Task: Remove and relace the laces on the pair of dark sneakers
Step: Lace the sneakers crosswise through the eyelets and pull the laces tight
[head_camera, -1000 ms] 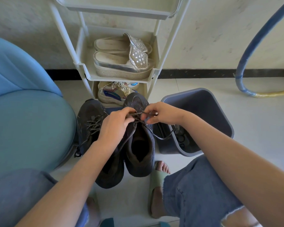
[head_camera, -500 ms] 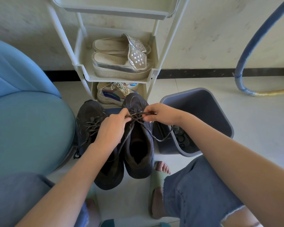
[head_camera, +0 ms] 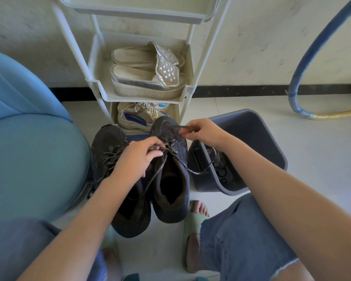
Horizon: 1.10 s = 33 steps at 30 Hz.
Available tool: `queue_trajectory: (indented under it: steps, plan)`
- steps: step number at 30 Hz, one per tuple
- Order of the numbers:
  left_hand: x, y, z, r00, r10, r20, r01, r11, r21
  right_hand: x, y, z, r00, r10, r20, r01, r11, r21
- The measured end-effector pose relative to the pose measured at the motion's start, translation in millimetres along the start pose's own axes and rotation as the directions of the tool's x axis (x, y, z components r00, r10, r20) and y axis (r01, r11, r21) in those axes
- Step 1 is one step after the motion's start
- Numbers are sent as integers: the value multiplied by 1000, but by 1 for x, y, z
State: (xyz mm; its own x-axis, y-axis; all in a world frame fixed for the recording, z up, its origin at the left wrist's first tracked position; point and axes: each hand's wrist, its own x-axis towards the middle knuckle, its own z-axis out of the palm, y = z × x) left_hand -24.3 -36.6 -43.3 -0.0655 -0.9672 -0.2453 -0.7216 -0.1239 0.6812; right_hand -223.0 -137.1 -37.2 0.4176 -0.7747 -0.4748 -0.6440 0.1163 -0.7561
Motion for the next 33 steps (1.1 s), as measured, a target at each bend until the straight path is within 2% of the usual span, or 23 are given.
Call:
queue_trajectory:
  steps: [2, 5, 7, 11, 19, 22, 27, 30, 33]
  plan:
    - [7, -8, -4, 998, -58, -36, 54, 994, -93, 5, 6, 3, 997, 51, -54, -52, 999, -12]
    - [18, -19, -6, 977, -187, -99, 170, 973, -155, 9, 6, 11, 999, 35, 24, -33, 997, -72]
    - [24, -19, -2, 970, -218, -110, 203, 970, -134, 12, 1, 16, 998, -6, 68, 13, 994, -106]
    - [30, -13, 8, 975, -204, -86, 195, 975, -103, 18, -2, 24, 994, -67, 84, 82, 978, -192]
    - [32, 0, 13, 978, -174, -115, 166, 983, -79, 20, -4, 25, 995, -96, 32, 100, 975, -199]
    - [33, 6, 12, 983, -116, -139, 117, 993, -1, 18, -7, 21, 994, -98, 42, 104, 974, -203]
    - [31, 7, 8, 987, -132, -92, 136, 990, 37, 22, -10, 25, 995, -85, 51, 97, 948, -302]
    - [29, 5, 9, 982, -140, -129, 155, 982, 106, 22, -12, 26, 995, -78, 58, 94, 930, -355]
    - [28, 1, 11, 984, -132, -122, 147, 981, 126, 20, -12, 25, 992, -88, 87, 111, 943, -315]
